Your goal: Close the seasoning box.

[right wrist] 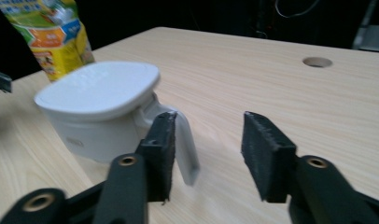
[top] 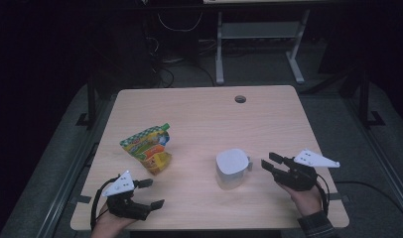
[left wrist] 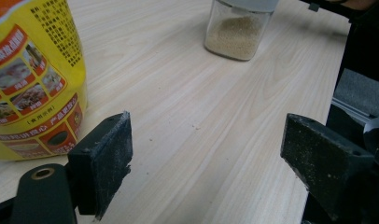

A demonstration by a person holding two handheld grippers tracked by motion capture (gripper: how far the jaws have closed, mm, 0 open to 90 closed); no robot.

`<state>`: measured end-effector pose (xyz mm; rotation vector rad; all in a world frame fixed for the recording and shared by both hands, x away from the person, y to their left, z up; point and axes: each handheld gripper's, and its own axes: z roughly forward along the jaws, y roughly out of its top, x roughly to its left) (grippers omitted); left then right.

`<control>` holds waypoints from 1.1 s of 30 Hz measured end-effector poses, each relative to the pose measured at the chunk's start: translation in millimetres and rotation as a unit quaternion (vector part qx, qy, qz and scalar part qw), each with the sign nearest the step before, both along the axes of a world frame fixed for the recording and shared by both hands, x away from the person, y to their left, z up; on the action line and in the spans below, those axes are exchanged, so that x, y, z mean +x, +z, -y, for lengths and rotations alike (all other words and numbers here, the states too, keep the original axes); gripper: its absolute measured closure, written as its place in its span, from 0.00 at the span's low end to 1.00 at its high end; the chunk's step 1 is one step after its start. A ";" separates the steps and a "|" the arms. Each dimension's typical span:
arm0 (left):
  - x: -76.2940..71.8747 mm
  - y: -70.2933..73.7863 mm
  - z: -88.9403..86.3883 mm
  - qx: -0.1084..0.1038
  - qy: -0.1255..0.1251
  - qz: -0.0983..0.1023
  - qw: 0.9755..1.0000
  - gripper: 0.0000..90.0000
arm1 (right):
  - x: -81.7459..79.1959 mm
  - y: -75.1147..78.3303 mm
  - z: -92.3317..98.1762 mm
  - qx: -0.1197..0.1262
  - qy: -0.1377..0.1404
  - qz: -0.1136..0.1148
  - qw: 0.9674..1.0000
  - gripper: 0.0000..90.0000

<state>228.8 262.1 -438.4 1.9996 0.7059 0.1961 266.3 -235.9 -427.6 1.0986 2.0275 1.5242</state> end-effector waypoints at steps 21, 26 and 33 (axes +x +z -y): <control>1.2 -4.7 -0.1 0.022 0.015 0.006 1.000 0.18 | -22.3 -31.0 14.3 -0.050 -0.039 -0.035 0.997 0.20; 2.3 -6.7 -0.6 0.033 0.019 0.005 0.999 0.17 | -30.3 -33.1 22.7 -0.056 -0.060 -0.030 0.996 0.17; 4.2 -8.6 -0.9 0.035 0.024 0.004 0.999 0.17 | -31.2 -33.7 28.8 -0.052 -0.067 -0.033 0.996 0.17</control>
